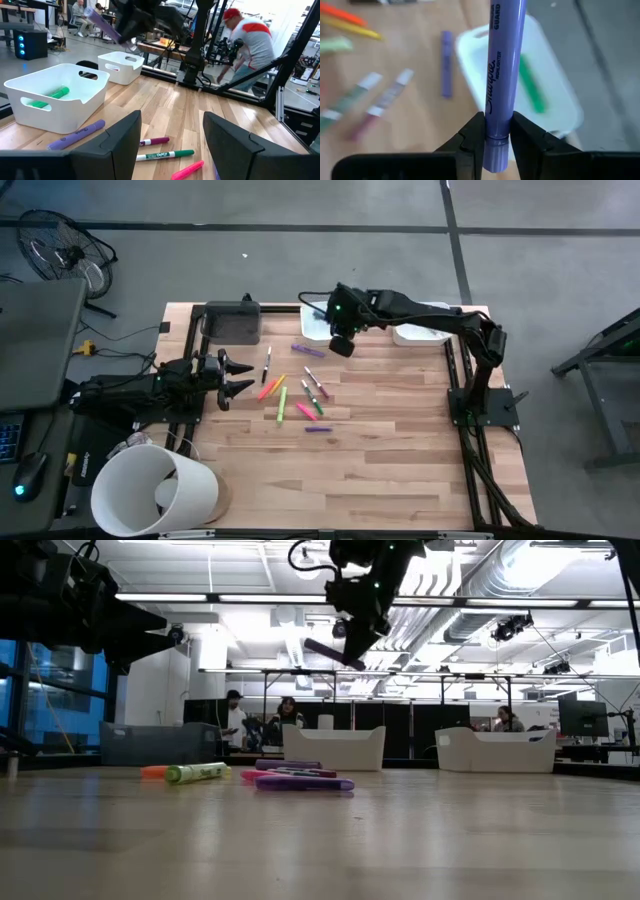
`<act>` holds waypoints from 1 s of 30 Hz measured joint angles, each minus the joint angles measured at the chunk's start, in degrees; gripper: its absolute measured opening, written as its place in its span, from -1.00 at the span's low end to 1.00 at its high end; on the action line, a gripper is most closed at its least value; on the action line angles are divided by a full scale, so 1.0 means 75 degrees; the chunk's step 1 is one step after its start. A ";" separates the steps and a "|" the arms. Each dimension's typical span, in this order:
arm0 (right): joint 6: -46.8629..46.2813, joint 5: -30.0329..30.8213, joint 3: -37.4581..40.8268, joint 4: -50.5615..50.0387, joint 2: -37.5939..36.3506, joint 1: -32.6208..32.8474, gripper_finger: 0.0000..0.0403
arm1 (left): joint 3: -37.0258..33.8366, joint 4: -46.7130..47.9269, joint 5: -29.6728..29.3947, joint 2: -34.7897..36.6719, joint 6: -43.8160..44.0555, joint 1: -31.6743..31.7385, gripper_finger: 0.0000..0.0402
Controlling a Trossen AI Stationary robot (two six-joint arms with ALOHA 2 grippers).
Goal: Pick & Place Markers
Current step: Put the bottom violet highlighter pen into the left white bin
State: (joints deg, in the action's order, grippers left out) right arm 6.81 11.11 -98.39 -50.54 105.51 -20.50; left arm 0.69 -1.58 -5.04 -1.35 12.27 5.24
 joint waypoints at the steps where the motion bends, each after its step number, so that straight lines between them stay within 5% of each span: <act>1: 0.0346 0.0182 -0.0097 -0.0038 0.0080 -0.0045 -0.63 | 0.0000 0.0000 0.0000 -0.0002 0.0000 0.0002 0.05; 13: 0.2724 0.1458 -0.1838 -0.0245 0.1813 -0.0482 -0.64 | 0.0000 0.0000 -0.0003 -0.0002 0.0002 0.0001 0.05; 30: 0.2964 0.1192 -0.2227 -0.0737 0.3054 -0.0842 -0.63 | 0.0000 0.0002 -0.0006 0.0000 0.0000 0.0000 0.05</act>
State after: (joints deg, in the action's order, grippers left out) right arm 29.04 20.05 -115.09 -56.07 128.42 -26.81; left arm 0.69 -1.57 -5.08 -1.35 12.27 5.24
